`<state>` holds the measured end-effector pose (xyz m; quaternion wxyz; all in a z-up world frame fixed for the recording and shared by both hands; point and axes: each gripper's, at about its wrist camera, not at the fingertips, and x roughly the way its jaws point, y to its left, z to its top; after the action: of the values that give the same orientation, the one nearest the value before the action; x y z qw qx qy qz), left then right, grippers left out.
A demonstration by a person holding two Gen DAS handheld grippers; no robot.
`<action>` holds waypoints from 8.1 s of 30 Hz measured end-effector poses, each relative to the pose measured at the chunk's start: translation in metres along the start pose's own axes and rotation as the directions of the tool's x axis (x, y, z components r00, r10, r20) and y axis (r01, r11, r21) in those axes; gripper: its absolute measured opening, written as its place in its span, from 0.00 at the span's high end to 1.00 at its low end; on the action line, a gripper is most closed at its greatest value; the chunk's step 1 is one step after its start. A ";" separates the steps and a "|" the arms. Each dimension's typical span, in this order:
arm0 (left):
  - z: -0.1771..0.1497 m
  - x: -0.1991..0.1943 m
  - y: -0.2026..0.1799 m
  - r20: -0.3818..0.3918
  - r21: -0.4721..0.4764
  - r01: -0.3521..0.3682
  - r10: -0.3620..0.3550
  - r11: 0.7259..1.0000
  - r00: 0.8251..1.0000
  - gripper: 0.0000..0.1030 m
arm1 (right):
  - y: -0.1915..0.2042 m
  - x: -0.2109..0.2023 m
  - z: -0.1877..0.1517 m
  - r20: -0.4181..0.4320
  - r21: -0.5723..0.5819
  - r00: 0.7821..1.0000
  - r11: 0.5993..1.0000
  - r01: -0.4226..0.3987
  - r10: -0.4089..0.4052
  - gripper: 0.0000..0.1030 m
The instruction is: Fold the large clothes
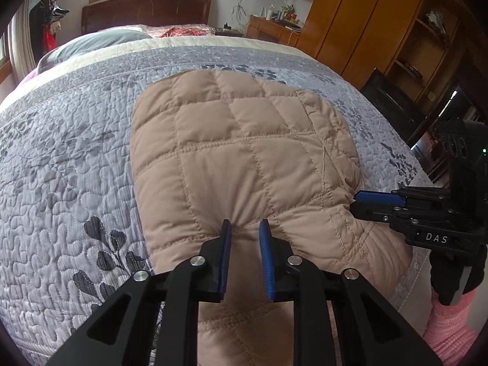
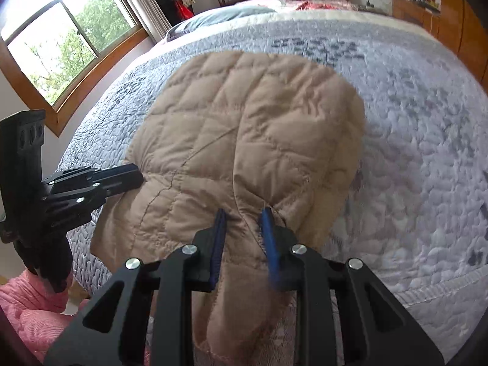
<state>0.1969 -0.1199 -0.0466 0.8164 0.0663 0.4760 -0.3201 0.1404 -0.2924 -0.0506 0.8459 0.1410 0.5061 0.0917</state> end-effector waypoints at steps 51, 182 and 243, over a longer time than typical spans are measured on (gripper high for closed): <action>-0.017 -0.058 0.025 0.138 -0.044 -0.067 0.073 0.997 0.988 0.42 | 0.000 -0.043 -0.005 0.142 0.027 0.989 0.999 -0.036 0.032 0.23; 0.038 -0.026 0.147 0.078 -0.250 -0.236 0.262 0.939 0.962 0.17 | 0.014 -0.023 0.043 0.142 -0.012 0.983 0.993 0.118 -0.115 0.04; -0.056 -0.142 0.046 0.195 -0.209 -0.385 0.424 0.899 0.884 0.06 | 0.101 -0.100 -0.069 0.182 -0.052 0.971 0.984 0.169 -0.157 0.03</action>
<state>0.1340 0.0049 0.0310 0.9185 0.0584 0.3761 -0.1074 0.0313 -0.2169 0.0348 0.8964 0.0782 0.4354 0.0261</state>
